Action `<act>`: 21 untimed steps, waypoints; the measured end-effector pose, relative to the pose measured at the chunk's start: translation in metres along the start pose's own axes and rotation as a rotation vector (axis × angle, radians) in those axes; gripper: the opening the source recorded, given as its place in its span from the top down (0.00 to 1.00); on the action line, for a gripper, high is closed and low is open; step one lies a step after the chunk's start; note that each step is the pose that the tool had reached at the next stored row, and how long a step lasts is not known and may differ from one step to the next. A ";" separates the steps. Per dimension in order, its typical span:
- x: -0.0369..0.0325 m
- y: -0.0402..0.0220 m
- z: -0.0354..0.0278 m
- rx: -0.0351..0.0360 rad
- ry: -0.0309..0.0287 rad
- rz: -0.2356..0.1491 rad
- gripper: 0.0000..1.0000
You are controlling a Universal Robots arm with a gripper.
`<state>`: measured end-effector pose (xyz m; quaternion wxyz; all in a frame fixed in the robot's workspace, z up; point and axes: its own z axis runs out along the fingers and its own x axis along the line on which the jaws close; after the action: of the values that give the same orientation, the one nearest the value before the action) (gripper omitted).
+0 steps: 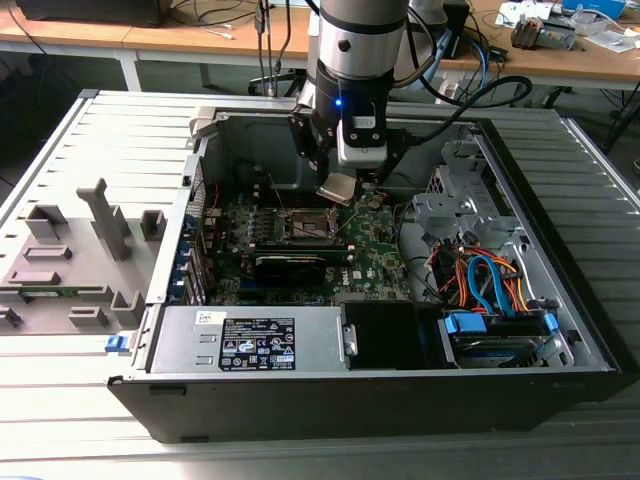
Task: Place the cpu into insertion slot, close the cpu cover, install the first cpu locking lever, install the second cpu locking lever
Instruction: 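Place the cpu into insertion slot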
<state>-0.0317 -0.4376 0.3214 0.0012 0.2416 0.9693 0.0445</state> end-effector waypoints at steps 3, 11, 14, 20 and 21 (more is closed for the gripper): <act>0.0000 0.0000 0.0000 -0.0001 -0.0002 0.003 0.45; 0.0000 0.0000 0.0000 -0.0002 -0.0009 0.010 0.45; 0.0000 0.0000 0.0000 -0.0003 -0.0011 0.013 0.45; 0.0000 0.0000 0.0000 -0.0004 -0.0016 0.018 0.45; 0.0000 0.0000 0.0000 -0.0004 -0.0017 0.019 0.45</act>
<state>-0.0317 -0.4376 0.3214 0.0016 0.2510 0.9670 0.0445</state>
